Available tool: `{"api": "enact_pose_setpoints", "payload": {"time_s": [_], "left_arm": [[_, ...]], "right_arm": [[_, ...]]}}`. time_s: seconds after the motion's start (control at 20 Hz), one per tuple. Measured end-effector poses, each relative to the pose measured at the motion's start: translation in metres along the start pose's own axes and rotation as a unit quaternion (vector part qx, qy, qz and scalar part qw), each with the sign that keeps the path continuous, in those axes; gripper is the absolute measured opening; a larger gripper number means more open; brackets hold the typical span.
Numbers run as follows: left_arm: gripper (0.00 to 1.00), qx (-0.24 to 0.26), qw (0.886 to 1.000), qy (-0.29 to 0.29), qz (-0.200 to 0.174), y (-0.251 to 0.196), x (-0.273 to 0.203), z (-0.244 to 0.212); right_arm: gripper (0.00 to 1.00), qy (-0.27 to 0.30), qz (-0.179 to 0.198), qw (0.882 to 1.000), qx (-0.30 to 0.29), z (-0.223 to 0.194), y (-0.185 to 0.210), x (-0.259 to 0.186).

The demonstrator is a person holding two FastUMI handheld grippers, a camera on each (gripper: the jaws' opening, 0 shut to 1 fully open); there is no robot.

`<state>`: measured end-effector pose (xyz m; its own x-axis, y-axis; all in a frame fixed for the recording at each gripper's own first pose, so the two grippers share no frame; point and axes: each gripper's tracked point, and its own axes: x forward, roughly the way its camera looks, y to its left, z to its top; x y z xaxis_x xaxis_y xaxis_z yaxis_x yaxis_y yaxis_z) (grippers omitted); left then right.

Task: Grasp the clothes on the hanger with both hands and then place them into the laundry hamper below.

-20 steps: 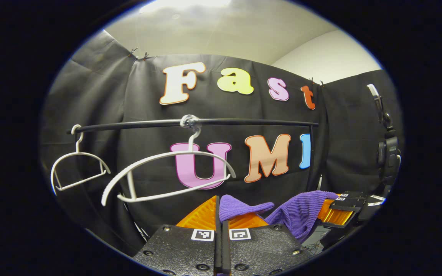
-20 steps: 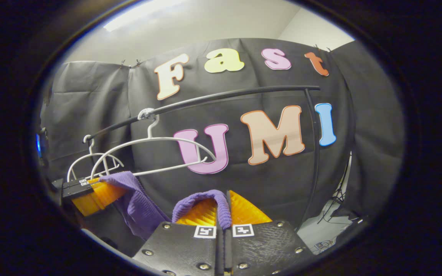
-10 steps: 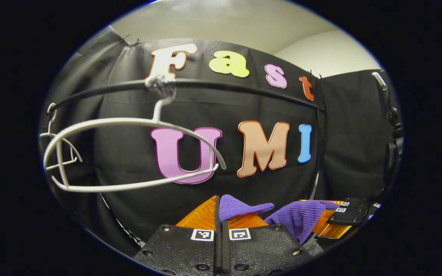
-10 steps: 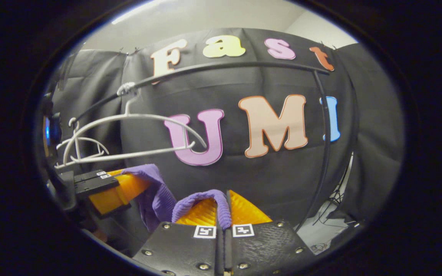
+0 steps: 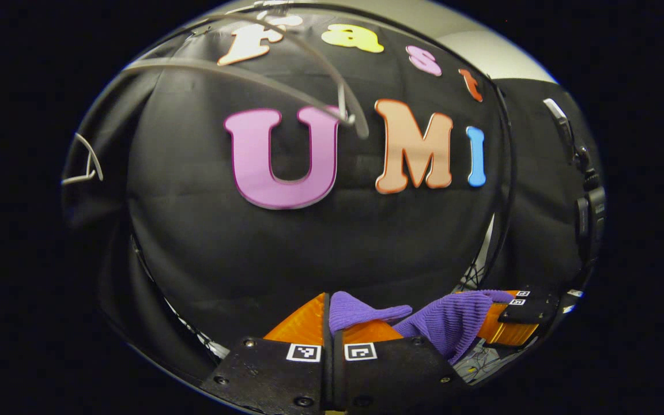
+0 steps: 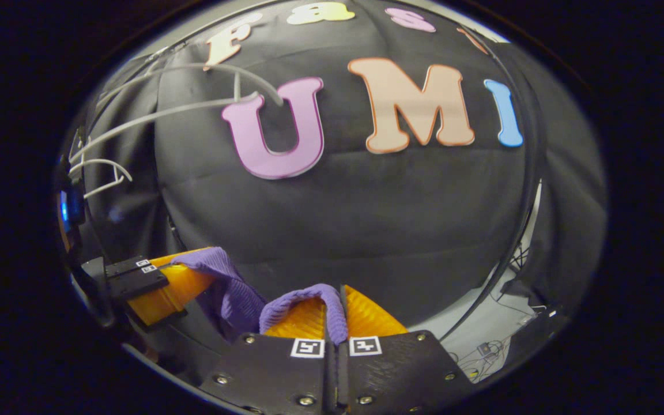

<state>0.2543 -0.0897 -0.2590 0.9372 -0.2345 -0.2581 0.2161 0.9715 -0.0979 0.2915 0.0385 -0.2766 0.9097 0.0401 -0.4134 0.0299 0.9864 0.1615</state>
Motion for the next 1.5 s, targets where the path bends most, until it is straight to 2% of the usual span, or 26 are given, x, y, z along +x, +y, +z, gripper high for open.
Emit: {"api": "enact_pose_setpoints", "payload": {"time_s": [0.3, 0.4, 0.5, 0.65, 0.8, 1.0, 1.05, 1.1, 1.15, 1.3, 1.35, 1.5], "left_arm": [[0.01, 0.001, 0.997, 0.08, 0.015, -0.01, 0.046, -0.1], [0.01, -0.001, 0.993, 0.121, 0.016, -0.018, 0.037, -0.136], [0.01, 0.005, 0.989, 0.146, 0.023, -0.014, 0.062, -0.184], [0.02, 0.009, 0.98, 0.199, 0.027, -0.009, 0.064, -0.238], [0.02, 0.014, 0.972, 0.232, 0.023, -0.01, 0.063, -0.28], [0.04, -0.008, 0.966, 0.257, 0.014, -0.016, 0.057, -0.295], [0.04, -0.019, 0.967, 0.254, 0.002, -0.02, 0.058, -0.292], [0.06, -0.026, 0.969, 0.244, -0.006, -0.024, 0.058, -0.287], [0.29, -0.025, 0.97, 0.242, -0.005, -0.024, 0.058, -0.279], [0.96, -0.023, 0.971, 0.239, 0.015, -0.01, 0.045, -0.27], [0.99, -0.024, 0.97, 0.241, 0.018, -0.008, 0.037, -0.266], [0.96, -0.019, 0.971, 0.235, 0.028, -0.004, 0.011, -0.239]], "right_arm": [[0.02, 0.078, -0.025, 0.997, 0.008, -0.101, -0.035, 0.049], [0.02, 0.105, -0.031, 0.994, -0.005, -0.138, -0.048, 0.062], [0.02, 0.132, -0.041, 0.99, -0.006, -0.173, -0.058, 0.074], [0.02, 0.179, -0.043, 0.983, -0.011, -0.228, -0.068, 0.092], [0.02, 0.204, -0.057, 0.977, -0.015, -0.258, -0.069, 0.102], [0.04, 0.235, -0.067, 0.97, -0.003, -0.276, -0.072, 0.096], [0.06, 0.232, -0.073, 0.97, -0.004, -0.274, -0.075, 0.093], [0.13, 0.222, -0.077, 0.972, -0.003, -0.265, -0.078, 0.091], [0.25, 0.216, -0.077, 0.973, -0.001, -0.259, -0.078, 0.087], [0.97, 0.201, -0.08, 0.976, -0.003, -0.239, -0.076, 0.074], [0.97, 0.193, -0.081, 0.978, -0.003, -0.228, -0.075, 0.063], [0.98, 0.168, -0.084, 0.982, -0.004, -0.189, -0.068, 0.025]]}}
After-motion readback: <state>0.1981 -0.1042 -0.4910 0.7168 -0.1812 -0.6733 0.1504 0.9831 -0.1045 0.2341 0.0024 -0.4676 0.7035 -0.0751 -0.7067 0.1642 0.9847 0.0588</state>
